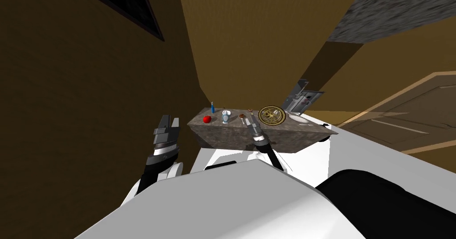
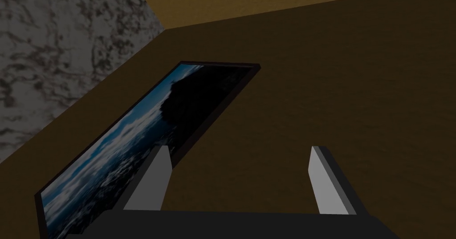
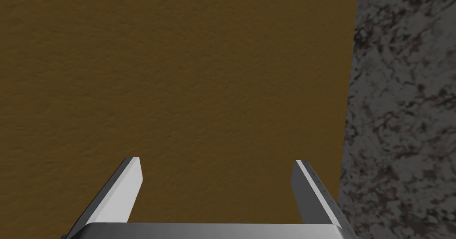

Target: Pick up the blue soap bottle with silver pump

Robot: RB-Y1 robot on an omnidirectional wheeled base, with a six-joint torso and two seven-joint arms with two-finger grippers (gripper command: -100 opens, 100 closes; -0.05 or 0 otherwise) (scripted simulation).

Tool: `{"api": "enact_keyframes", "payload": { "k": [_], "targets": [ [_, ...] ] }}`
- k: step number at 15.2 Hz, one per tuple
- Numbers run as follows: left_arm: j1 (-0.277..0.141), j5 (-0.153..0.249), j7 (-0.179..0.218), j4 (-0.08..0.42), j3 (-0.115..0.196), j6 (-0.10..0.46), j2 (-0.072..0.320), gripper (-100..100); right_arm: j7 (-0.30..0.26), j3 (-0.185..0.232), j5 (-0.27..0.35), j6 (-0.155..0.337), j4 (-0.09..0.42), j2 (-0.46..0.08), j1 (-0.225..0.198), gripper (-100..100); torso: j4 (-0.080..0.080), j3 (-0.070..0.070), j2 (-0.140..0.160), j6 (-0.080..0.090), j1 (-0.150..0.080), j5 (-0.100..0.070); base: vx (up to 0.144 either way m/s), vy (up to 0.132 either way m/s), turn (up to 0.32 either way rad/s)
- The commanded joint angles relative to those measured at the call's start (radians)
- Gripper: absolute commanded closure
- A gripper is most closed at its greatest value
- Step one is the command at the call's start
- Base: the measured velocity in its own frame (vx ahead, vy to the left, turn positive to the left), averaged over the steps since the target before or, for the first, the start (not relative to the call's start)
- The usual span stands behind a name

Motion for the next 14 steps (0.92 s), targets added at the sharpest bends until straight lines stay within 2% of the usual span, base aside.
{"api": "enact_keyframes", "payload": {
  "k": [1,14],
  "targets": [
    [0.000,0.000,0.000,0.000,0.000,0.000,0.000,0,-0.003,-0.001,0.004,0.001,0.004,-0.037,0.000,-100,0.000,0.000,0.000,0.000,0.000,0.000,0.019,0.005,0.029],
    [0.000,0.000,0.000,0.000,0.000,0.000,0.000,0,-0.044,-0.005,0.067,0.006,0.043,-0.313,0.017,-100,0.000,0.000,0.000,0.000,0.000,0.000,0.026,0.006,0.071]
  ]
}}
